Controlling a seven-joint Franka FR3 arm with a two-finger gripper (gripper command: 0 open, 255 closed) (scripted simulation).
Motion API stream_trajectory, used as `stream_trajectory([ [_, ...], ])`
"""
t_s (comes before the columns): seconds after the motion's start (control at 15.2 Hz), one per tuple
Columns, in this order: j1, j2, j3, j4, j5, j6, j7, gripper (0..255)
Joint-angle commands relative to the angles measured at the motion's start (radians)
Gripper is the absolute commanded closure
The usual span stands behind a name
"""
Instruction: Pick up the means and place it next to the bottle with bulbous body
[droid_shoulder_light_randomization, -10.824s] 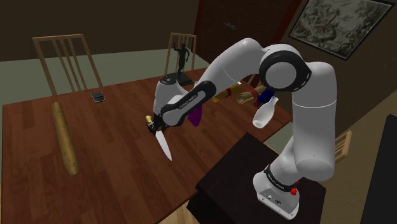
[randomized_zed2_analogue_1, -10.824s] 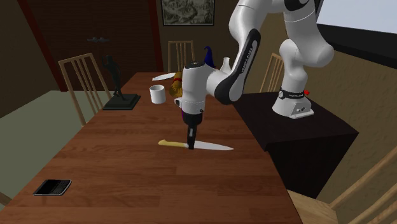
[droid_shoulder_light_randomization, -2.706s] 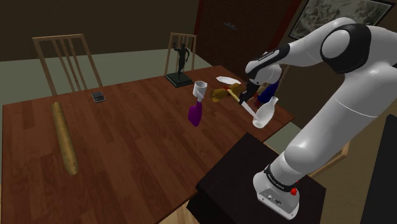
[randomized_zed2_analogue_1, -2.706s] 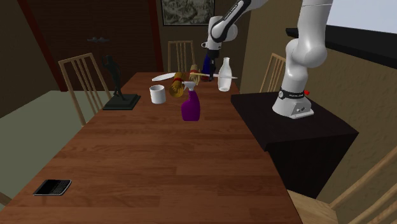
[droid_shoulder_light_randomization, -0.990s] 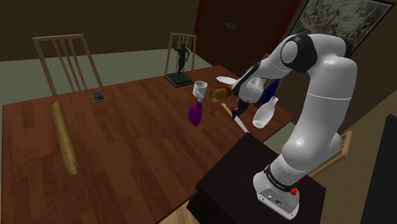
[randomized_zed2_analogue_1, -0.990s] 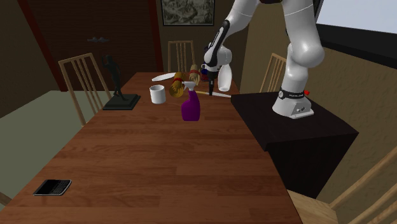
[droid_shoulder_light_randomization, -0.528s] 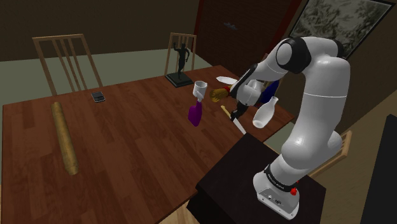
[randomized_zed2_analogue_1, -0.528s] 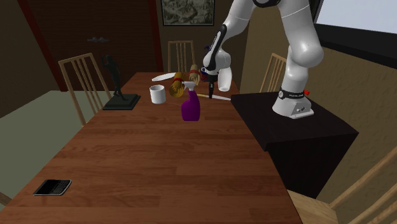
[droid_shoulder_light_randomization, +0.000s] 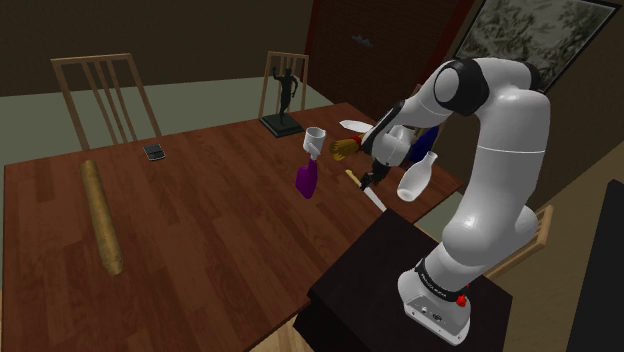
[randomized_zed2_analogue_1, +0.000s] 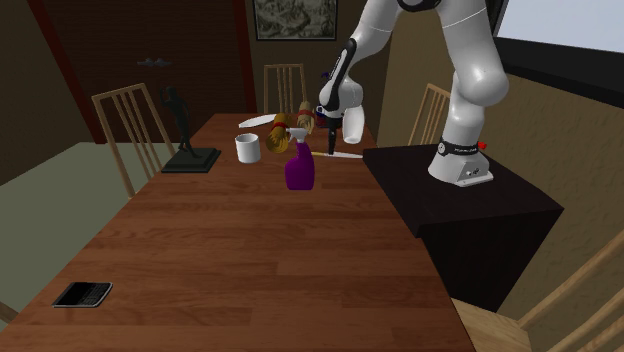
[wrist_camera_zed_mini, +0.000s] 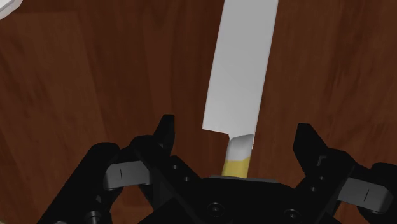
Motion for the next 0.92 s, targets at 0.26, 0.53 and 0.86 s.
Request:
stream_trajectory([
  [0.26, 0.059, -0.107, -0.083, -0.036, -0.092, -0.070, 0.069, 0],
  [0.53, 0.072, -0.135, -0.103, -0.043, -0.120, -0.089, 0.090, 0],
  [0.86, 0.072, -0.135, -0.103, -0.043, -0.120, -0.089, 0.090, 0],
])
